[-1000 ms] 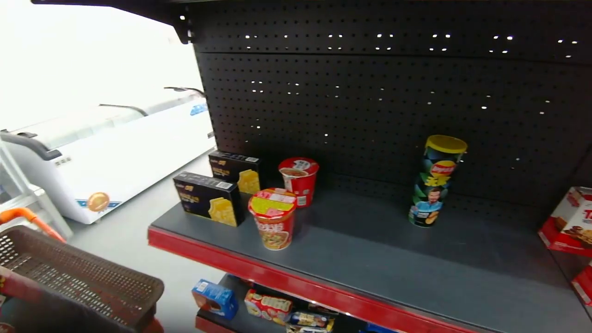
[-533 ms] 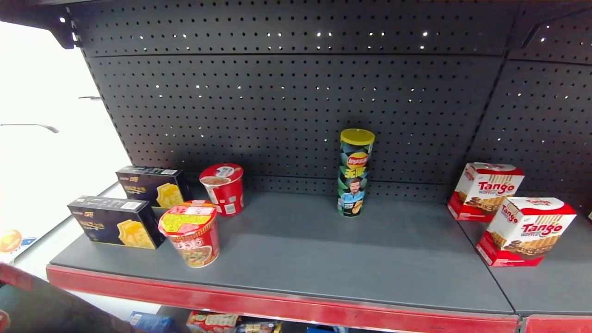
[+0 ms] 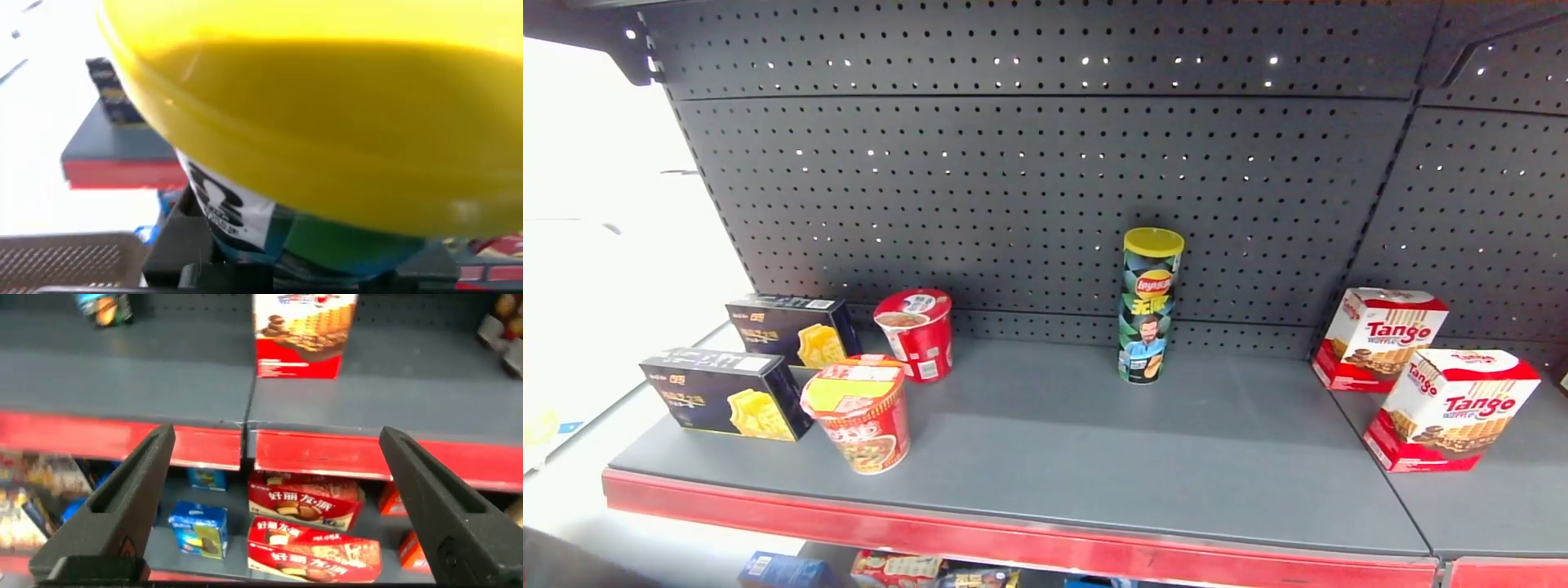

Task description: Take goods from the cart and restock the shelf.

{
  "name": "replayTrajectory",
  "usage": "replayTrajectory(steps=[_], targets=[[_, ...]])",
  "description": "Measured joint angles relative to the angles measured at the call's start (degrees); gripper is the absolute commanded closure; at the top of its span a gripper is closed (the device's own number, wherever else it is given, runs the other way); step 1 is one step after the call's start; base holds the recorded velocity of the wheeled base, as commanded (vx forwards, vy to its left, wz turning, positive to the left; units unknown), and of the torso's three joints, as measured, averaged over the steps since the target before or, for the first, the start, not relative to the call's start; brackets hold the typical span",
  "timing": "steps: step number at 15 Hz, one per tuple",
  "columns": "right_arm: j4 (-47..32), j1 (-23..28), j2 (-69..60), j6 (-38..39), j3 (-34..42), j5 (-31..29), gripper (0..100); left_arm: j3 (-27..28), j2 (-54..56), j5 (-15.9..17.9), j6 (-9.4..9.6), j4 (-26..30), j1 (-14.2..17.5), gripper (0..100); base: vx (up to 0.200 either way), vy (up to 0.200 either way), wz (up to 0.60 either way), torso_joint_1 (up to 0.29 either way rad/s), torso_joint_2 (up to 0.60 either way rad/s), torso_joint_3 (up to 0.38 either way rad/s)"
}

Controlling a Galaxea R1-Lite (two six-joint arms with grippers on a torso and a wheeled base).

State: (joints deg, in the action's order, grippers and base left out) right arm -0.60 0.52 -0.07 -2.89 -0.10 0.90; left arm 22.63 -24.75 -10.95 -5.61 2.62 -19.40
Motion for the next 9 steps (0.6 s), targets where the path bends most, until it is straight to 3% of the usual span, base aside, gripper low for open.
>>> replayTrajectory(steps=[2,5,9], targets=[[0.22,0.02,0.0,2.82,-0.12,-0.37,0,0.17,1.77,-0.16,2.13,3.51,2.32,100,0.0,0.0,0.0,0.0,0.0,0.0],[0.65,-1.07,2.6,6.11,-7.34,2.51,0,0.5,2.21,0.52,3.36,3.34,4.82,100,0.0,0.0,0.0,0.0,0.0,0.0],[4.72,-8.92,17.6,7.16,-19.69,11.74,0,-1.1,2.26,0.59,3.45,3.39,5.27,100,0.0,0.0,0.0,0.0,0.0,0.0]])
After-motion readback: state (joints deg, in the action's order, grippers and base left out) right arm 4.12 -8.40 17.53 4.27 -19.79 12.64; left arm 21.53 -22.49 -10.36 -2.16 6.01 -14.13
